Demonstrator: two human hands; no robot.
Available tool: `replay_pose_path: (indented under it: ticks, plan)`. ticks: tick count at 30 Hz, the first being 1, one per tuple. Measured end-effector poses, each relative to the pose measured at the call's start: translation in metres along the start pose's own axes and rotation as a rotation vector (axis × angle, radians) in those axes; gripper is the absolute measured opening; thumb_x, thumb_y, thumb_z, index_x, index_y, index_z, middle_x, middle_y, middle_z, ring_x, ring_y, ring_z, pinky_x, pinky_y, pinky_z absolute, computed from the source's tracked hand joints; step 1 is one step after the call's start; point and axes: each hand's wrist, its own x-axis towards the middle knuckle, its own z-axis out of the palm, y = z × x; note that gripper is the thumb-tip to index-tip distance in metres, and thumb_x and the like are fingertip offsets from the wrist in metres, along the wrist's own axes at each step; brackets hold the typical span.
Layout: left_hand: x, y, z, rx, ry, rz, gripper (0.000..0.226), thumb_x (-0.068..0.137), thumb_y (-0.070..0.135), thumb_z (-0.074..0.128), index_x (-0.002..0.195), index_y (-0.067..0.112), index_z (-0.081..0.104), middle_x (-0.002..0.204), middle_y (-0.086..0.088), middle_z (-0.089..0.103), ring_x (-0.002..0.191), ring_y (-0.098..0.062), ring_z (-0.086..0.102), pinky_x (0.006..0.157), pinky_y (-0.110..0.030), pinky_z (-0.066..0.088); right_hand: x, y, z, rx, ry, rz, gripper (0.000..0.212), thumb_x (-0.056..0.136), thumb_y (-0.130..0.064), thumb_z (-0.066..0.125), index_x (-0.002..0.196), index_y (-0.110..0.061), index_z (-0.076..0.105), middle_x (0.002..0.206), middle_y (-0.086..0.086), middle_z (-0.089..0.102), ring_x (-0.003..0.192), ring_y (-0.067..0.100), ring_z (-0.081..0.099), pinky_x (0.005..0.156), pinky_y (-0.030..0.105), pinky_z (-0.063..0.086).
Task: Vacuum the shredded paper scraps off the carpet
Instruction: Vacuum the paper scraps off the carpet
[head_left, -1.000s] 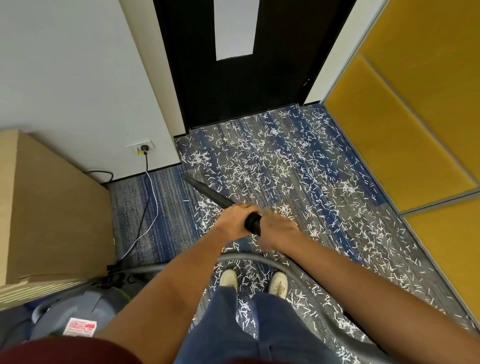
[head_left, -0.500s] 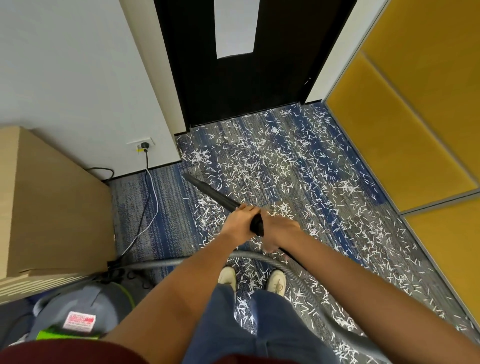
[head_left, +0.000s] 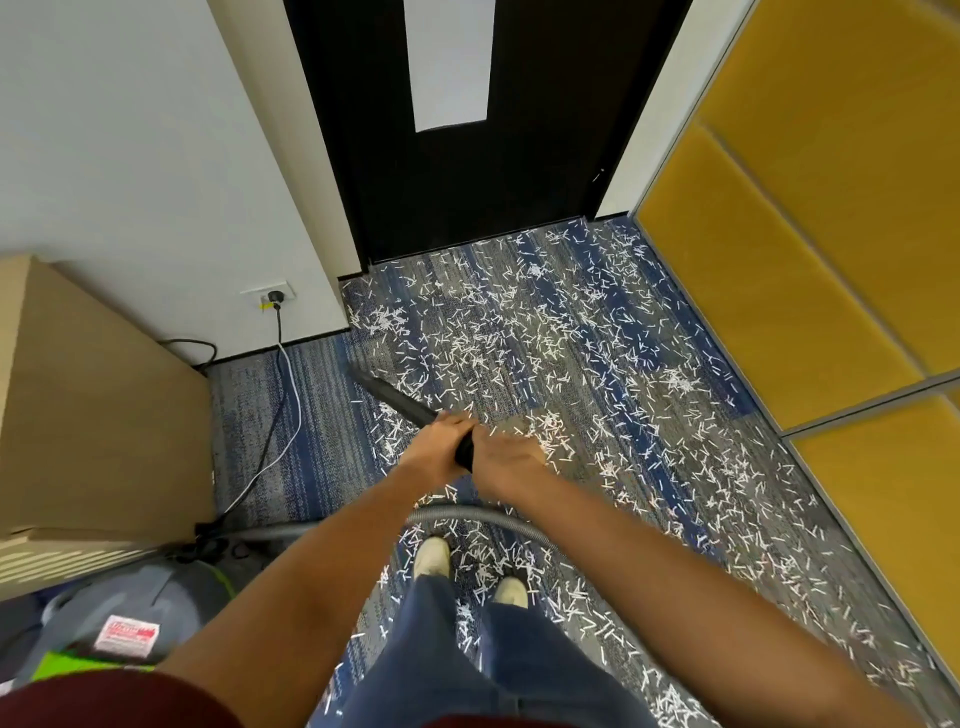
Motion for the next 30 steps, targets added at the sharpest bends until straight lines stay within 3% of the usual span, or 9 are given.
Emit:
replay_pose_path:
  ticks: [3,10,14,17,20,23,27,30]
  plan:
    - [0.003,0.0,0.005,0.029,-0.047,-0.028,0.036,0.084,0.009,0.062,0.119,0.014,0.056,0.127,-0.005,0.054,0.122,-0.025,0.048,0.104,-0.04,0.04,0.001,0.004,0.008,0.042,-0.006,-0.007,0.057,0.094,-0.006,0.051,0.143,-0.007,0.022,0.124,0.009,0.055,0.111,0.023,0.056,0.092,0.035,0.046]
    - [0.006,0.035,0.014,-0.016,0.013,0.02,0.034,0.087,0.006,0.058,0.12,0.01,0.056,0.12,-0.004,0.058,0.111,-0.022,0.055,0.099,-0.032,0.044,-0.012,0.031,0.006,-0.02,-0.002,0.049,0.064,0.092,-0.008,0.055,0.145,-0.009,0.019,0.123,0.006,0.056,0.108,0.021,0.057,0.089,0.034,0.049]
    - [0.006,0.058,0.016,0.0,0.002,0.046,0.035,0.088,0.006,0.056,0.123,0.012,0.054,0.12,-0.005,0.057,0.11,-0.021,0.057,0.099,-0.034,0.045,-0.029,0.05,0.003,0.038,-0.002,0.059,0.066,0.092,-0.011,0.056,0.147,-0.012,0.018,0.094,0.001,0.055,0.096,0.017,0.053,0.092,0.032,0.046]
    - [0.001,0.066,0.023,0.008,0.0,0.044,0.039,0.087,0.009,0.058,0.126,0.012,0.052,0.122,-0.005,0.057,0.11,-0.024,0.058,0.098,-0.036,0.046,-0.041,0.056,0.008,0.018,-0.017,0.029,0.064,0.094,-0.011,0.052,0.148,-0.011,0.018,0.107,0.004,0.058,0.101,0.021,0.057,0.096,0.036,0.042]
    - [-0.005,0.066,0.031,0.027,-0.003,0.029,0.035,0.088,0.012,0.057,0.123,0.014,0.053,0.118,-0.005,0.059,0.109,-0.023,0.058,0.096,-0.036,0.047,-0.044,0.059,0.016,-0.006,-0.01,0.02,0.059,0.095,-0.011,0.05,0.147,-0.012,0.021,0.094,0.004,0.053,0.084,0.018,0.054,0.078,0.03,0.044]
    - [-0.013,0.066,0.035,0.047,0.019,0.018,0.029,0.089,0.011,0.055,0.118,0.012,0.055,0.115,-0.004,0.059,0.106,-0.02,0.058,0.094,-0.031,0.047,-0.046,0.059,0.02,-0.007,-0.024,-0.002,0.06,0.093,-0.013,0.055,0.145,-0.011,0.024,0.111,0.004,0.058,0.1,0.02,0.058,0.085,0.031,0.046]
    - [-0.026,0.065,0.039,0.078,0.037,-0.002,0.035,0.086,0.016,0.061,0.12,0.016,0.054,0.116,0.0,0.059,0.106,-0.02,0.058,0.092,-0.03,0.046,-0.05,0.057,0.029,-0.034,-0.023,-0.039,0.061,0.092,-0.01,0.055,0.144,-0.01,0.023,0.077,0.001,0.043,0.07,0.014,0.046,0.089,0.032,0.045]
    - [-0.032,0.063,0.043,0.12,0.013,-0.021,0.034,0.086,0.023,0.061,0.119,0.021,0.053,0.113,0.002,0.06,0.099,-0.018,0.061,0.086,-0.028,0.05,-0.053,0.058,0.034,-0.049,-0.022,-0.041,0.061,0.094,-0.012,0.053,0.145,-0.011,0.021,0.07,0.002,0.033,0.057,0.013,0.033,0.079,0.029,0.047]
